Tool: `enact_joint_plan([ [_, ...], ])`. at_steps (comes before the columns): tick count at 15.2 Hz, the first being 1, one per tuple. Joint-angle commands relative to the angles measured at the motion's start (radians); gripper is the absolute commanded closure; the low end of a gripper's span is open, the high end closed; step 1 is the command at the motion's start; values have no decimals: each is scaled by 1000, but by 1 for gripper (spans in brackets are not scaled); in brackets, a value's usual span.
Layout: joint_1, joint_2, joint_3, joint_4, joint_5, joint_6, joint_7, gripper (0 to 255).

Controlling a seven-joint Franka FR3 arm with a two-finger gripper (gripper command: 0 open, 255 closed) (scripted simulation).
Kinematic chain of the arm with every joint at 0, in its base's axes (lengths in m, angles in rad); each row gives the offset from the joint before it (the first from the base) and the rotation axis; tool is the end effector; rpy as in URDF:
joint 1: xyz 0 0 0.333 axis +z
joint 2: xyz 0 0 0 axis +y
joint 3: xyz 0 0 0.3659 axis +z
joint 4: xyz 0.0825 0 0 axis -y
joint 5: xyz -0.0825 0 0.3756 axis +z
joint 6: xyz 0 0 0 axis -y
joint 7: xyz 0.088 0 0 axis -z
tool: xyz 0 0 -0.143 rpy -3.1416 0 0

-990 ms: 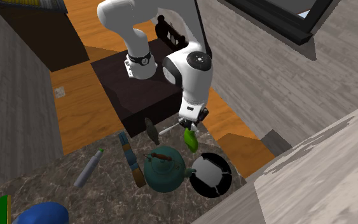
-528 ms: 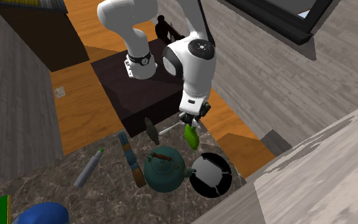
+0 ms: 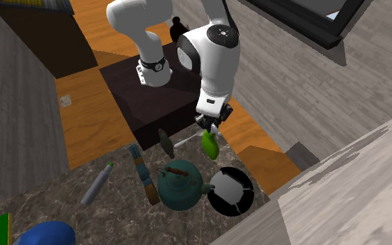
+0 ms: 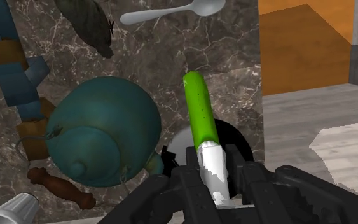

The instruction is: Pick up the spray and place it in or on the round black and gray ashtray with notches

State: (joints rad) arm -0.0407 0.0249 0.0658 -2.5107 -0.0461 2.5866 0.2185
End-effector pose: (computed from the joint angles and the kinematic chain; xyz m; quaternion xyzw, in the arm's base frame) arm 0.4684 0.0118 0.2967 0.9966 -0.0773 0.0268 0.0086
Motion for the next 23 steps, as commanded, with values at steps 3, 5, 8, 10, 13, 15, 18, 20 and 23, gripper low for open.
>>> enact_joint_plan([
  [3, 0, -49, 0, 8, 10, -57, -10, 255],
  [5, -1, -13, -1, 93, 8, -107, -11, 255],
  [8, -1, 45, -1, 226, 6, -182, -13, 255],
  [10, -1, 87, -2, 319, 5, -232, -14, 255],
  [13, 0, 156, -2, 466, 2, -311, -15, 255],
  [15, 1, 206, -3, 571, 0, -366, -16, 255],
  [18, 3, 289, -4, 741, -3, -453, -18, 255],
  [20, 5, 327, -4, 801, -5, -475, -18, 255],
  [23, 5, 341, -5, 780, -6, -440, -16, 255],
])
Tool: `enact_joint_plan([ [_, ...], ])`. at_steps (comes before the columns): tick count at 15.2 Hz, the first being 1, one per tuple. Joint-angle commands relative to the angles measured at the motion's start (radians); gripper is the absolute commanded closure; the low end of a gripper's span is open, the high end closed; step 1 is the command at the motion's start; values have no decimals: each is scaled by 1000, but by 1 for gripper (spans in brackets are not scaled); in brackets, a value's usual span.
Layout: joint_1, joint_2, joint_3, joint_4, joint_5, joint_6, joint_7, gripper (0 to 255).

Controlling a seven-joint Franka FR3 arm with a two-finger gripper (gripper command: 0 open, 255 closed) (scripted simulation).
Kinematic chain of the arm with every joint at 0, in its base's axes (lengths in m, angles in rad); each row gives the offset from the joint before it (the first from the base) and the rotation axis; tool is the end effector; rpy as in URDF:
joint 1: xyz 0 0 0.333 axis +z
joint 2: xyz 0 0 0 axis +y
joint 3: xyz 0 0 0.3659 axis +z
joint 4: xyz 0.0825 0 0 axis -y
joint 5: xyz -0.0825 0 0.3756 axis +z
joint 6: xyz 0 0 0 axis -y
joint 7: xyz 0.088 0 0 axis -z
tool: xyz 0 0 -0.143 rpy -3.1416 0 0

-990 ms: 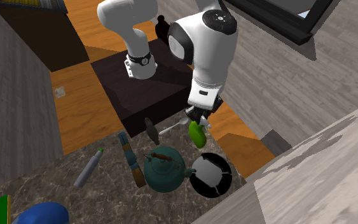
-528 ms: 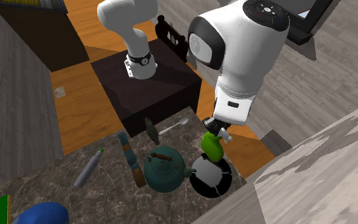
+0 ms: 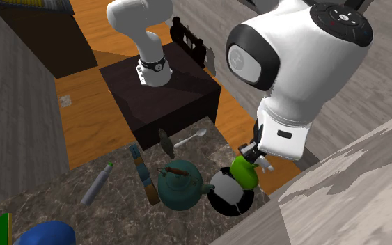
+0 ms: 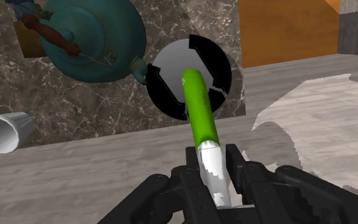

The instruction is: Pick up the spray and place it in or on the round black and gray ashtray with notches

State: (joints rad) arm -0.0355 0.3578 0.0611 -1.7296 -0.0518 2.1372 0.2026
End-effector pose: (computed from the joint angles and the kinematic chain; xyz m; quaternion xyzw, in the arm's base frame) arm 0.6677 0.0094 0.3950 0.9966 -0.0772 0.0265 0.0086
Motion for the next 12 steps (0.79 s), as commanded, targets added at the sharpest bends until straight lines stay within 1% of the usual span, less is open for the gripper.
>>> enact_joint_plan([
  [1, 0, 14, -1, -6, -1, 21, 0, 255],
  [12, 2, 84, -4, -58, -9, 142, 8, 255],
])
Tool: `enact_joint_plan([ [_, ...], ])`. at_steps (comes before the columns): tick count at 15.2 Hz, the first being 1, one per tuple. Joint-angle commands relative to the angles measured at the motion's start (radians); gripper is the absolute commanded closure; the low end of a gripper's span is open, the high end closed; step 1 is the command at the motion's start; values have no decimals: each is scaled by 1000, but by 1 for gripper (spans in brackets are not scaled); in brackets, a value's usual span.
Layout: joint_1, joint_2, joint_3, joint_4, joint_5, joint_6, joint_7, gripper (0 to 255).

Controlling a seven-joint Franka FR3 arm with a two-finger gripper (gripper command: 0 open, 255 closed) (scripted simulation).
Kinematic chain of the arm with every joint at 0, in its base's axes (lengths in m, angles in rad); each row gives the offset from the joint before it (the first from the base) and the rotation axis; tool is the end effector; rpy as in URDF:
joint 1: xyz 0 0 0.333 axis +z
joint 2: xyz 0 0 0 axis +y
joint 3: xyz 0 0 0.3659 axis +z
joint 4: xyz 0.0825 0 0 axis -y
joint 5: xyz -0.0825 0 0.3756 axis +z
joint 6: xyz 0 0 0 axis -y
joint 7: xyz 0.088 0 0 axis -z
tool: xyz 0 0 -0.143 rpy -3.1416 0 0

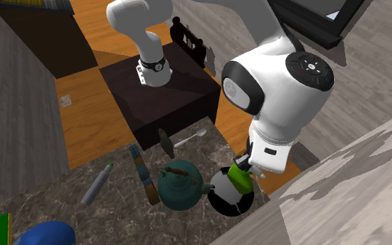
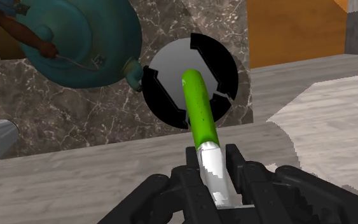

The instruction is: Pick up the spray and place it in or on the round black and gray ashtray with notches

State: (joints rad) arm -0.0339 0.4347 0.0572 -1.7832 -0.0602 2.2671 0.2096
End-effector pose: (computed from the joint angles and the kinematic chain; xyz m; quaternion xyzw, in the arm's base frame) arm 0.6733 0.0089 0.3314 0.9966 -0.0773 0.0263 0.0086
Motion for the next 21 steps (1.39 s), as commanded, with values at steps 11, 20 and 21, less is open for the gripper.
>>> enact_joint_plan([
  [11, 3, 95, -6, -29, -10, 124, 8, 255],
  [20, 5, 142, -9, -31, -14, 173, 12, 255],
  [21, 5, 142, -9, -31, -14, 173, 12, 255],
])
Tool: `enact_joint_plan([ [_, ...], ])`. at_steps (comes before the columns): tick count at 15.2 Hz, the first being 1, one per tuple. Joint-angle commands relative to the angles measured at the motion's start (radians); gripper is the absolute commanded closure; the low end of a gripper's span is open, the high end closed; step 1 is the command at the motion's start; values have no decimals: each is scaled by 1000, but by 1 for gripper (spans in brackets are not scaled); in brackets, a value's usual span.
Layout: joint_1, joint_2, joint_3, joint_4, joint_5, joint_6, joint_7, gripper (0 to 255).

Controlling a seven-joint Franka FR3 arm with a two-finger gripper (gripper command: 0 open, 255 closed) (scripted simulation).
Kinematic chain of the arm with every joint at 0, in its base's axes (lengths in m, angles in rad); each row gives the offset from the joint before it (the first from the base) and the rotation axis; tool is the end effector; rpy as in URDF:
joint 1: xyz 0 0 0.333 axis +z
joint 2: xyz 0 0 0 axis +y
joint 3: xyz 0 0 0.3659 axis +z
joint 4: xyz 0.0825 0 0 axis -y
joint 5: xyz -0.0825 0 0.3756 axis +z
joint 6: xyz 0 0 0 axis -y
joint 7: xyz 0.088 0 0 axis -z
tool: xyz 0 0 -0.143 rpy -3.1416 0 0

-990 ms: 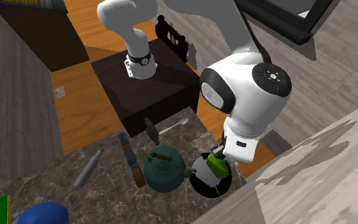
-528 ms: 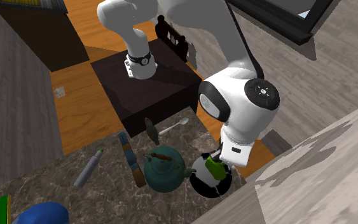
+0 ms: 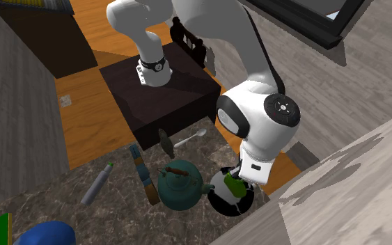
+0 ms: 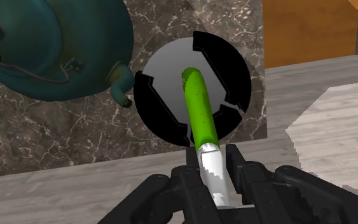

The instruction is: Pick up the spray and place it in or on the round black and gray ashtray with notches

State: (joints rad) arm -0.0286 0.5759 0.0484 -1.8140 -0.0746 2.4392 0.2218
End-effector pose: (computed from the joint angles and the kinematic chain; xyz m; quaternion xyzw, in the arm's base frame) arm 0.6802 0.0088 0.2388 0.9966 -0.0773 0.0264 0.0086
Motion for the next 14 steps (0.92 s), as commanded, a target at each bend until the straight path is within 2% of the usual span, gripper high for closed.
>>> enact_joint_plan([
  [1, 0, 0, 0, 0, 0, 0, 0, 255],
  [3, 0, 0, 0, 0, 0, 0, 0, 255],
  [4, 0, 0, 0, 0, 0, 0, 0, 0],
  [9, 0, 0, 0, 0, 0, 0, 0, 0],
  [14, -2, -90, 6, -3, 8, -87, -5, 0],
])
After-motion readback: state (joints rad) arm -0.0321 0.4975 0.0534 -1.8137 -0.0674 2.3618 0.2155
